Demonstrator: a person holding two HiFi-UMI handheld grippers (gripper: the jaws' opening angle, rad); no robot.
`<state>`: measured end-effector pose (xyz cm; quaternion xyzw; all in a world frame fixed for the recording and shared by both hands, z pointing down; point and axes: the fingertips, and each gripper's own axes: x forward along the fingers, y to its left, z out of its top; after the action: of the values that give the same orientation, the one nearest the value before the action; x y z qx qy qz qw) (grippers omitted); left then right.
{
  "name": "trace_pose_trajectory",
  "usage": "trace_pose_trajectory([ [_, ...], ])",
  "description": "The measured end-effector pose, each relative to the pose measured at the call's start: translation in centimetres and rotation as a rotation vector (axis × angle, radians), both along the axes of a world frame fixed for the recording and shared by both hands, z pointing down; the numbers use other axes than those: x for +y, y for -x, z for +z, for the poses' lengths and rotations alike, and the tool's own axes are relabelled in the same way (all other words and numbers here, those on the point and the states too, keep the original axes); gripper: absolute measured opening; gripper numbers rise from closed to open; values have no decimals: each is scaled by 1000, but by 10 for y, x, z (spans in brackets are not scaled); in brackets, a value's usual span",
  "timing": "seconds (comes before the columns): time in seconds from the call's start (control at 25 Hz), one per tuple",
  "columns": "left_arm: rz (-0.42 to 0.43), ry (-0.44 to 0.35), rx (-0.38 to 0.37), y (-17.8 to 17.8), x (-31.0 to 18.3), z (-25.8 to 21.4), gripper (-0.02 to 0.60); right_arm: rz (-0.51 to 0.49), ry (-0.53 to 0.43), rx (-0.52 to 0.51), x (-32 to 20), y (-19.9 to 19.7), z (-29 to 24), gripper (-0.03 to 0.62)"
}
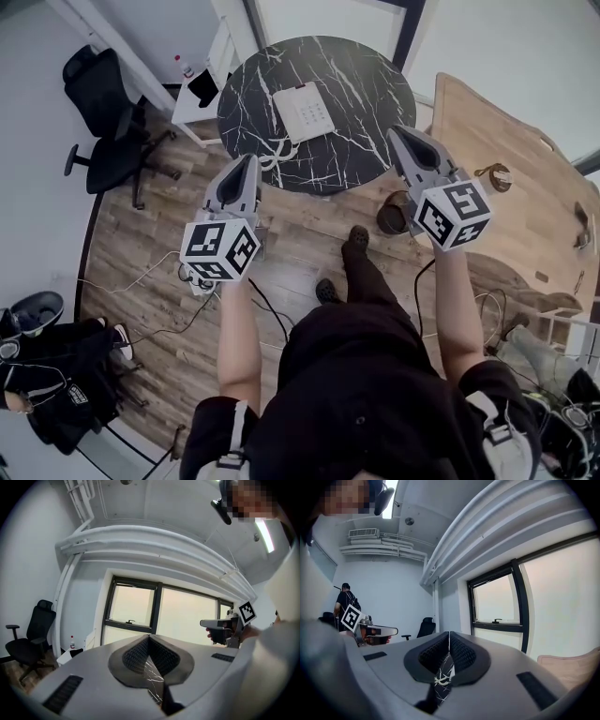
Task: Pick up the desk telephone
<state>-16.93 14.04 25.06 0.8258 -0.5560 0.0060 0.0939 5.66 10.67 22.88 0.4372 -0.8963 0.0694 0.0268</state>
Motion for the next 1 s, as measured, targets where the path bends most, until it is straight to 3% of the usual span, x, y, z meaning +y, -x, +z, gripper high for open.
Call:
trace_pose_trajectory([
  [0.52, -47, 33, -19, 24, -71, 13, 14, -44, 23, -6, -87, 24, 13, 31],
  [1.0, -71, 87, -22, 6, -169, 26, 14, -103, 73, -12, -194, 25, 27, 31],
])
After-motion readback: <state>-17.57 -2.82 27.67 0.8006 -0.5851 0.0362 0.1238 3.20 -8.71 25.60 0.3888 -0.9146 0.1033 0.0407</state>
